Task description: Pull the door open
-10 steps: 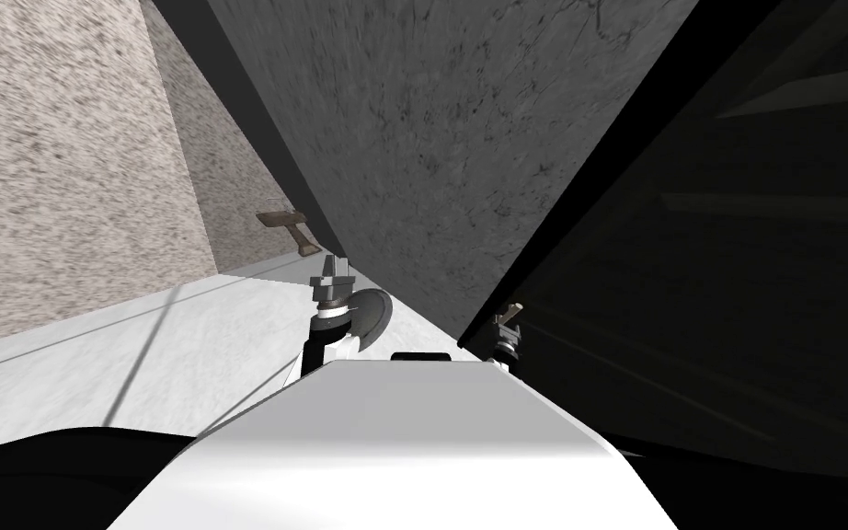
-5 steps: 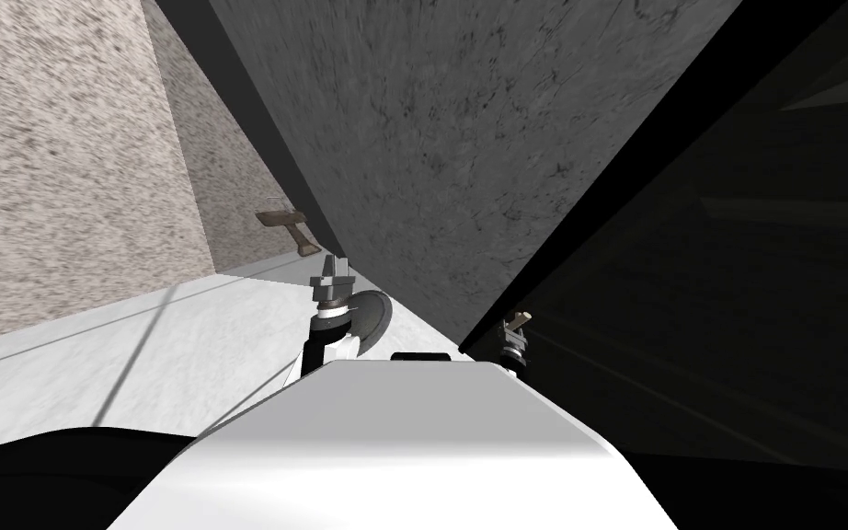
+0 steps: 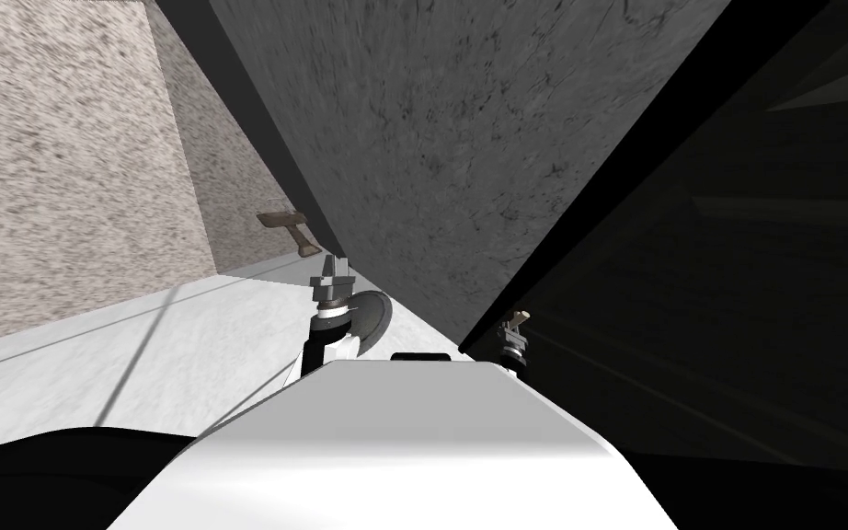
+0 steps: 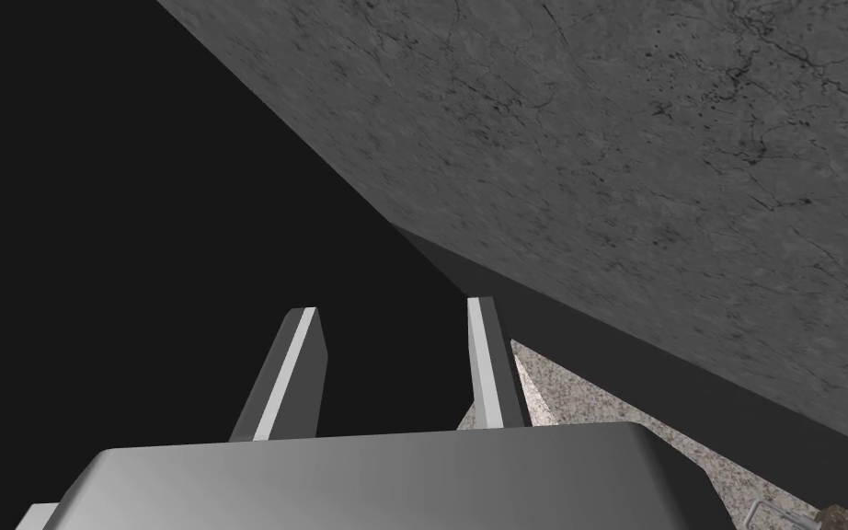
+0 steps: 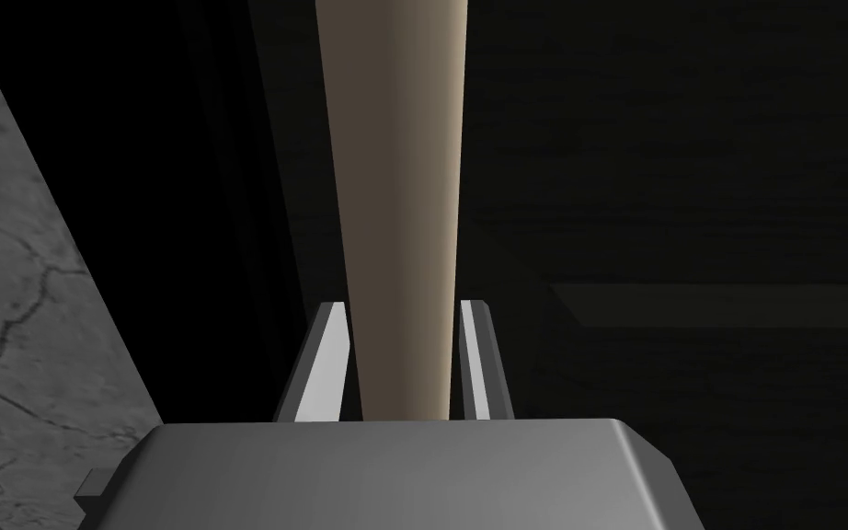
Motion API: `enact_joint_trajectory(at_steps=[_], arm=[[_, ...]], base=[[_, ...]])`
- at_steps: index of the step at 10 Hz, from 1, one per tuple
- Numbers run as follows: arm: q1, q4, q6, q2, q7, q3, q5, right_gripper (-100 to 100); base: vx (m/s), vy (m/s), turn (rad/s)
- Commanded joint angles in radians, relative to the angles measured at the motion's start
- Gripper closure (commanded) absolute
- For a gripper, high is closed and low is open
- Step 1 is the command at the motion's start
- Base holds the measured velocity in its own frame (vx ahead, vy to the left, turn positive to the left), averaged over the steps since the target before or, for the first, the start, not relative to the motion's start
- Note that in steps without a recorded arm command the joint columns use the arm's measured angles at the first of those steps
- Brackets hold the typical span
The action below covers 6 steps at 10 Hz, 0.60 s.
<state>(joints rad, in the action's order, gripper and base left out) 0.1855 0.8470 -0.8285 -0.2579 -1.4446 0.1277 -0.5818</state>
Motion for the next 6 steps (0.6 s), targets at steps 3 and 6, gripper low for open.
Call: enact_joint_trajectory(at_steps=[3, 6], arm=[[0.011, 0.015, -0.001, -0.011, -0.023, -0.032, 0.017, 100], [0.022, 0.032, -0.001, -0.023, -0.049, -0.066, 0.036, 100]], base=[[-0.166, -0.002, 0.063], [-0.2, 0.017, 0.06]])
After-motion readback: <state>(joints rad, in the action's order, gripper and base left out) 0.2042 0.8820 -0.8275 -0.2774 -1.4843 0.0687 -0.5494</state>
